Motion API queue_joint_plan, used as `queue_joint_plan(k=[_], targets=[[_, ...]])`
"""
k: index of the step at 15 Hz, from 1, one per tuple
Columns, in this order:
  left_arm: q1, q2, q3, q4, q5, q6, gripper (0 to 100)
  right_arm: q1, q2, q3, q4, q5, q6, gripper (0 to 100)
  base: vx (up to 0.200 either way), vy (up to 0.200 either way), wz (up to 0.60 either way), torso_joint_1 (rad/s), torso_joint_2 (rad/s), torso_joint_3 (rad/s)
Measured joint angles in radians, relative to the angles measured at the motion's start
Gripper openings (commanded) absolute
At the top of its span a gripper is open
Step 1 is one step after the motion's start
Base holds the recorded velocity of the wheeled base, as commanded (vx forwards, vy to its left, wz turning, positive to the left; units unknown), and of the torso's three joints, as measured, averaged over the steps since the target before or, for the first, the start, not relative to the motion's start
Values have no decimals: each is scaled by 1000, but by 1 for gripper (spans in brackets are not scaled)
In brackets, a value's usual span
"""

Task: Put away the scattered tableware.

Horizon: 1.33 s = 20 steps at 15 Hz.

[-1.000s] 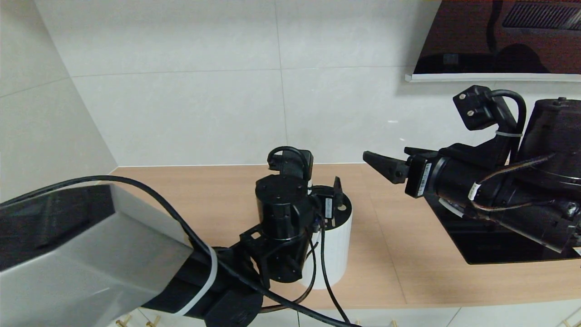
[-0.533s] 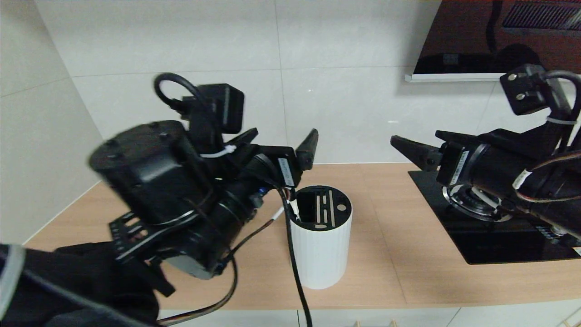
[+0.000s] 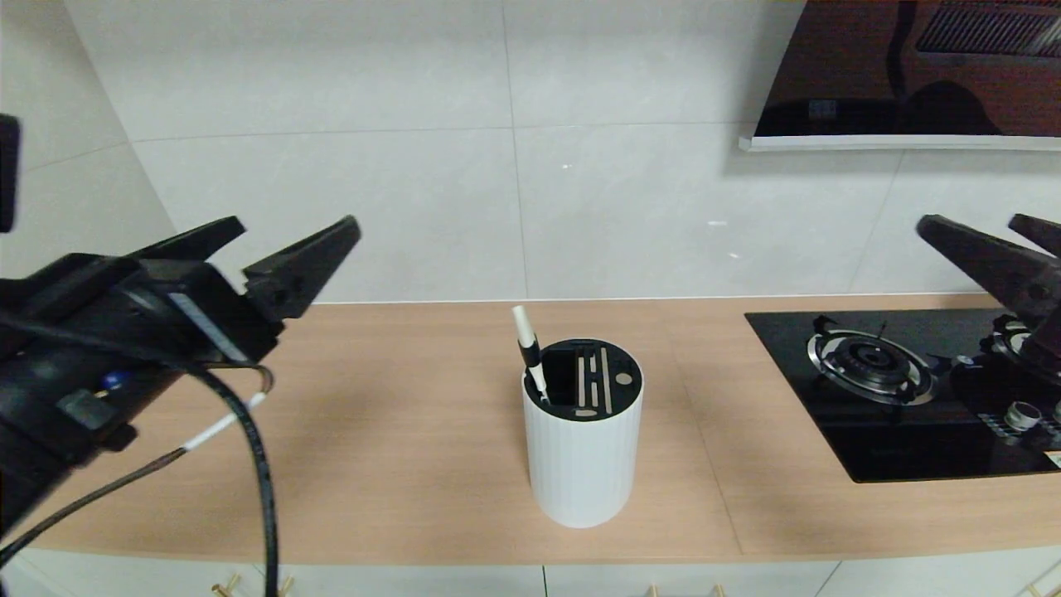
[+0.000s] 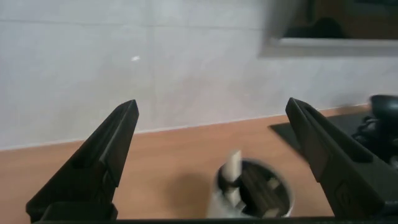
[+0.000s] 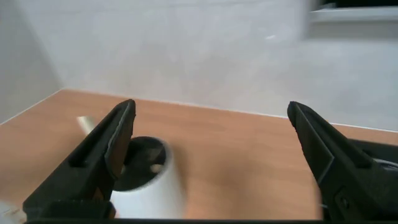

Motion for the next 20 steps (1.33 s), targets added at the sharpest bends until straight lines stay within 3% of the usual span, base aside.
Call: queue_joint_plan(k=[4,9,12,16,18,20], targets=[[96,-282,70,221,-5,0,100,-100,-210,102,53,0,-3,100,0,0,0,0,0,0],[243,-716,99,654,-33,1,100,-188,-579,128,434,17,-5,100,0,0,0,0,0,0],[353,-938,104,831,-64,2,100,-288,-808,123,672,73,-39,100,0,0,0,0,0,0],[488,-1075,117,886,-43,3,100,-423,-991,139,751,103,-63,100,0,0,0,0,0,0],[542,-1130,157,906,-93,31,100,-444,-1037,177,766,81,-62,100,0,0,0,0,0,0],[560,-1160,240,912,-110,63,100,-448,-1056,222,766,71,-64,100,0,0,0,0,0,0]])
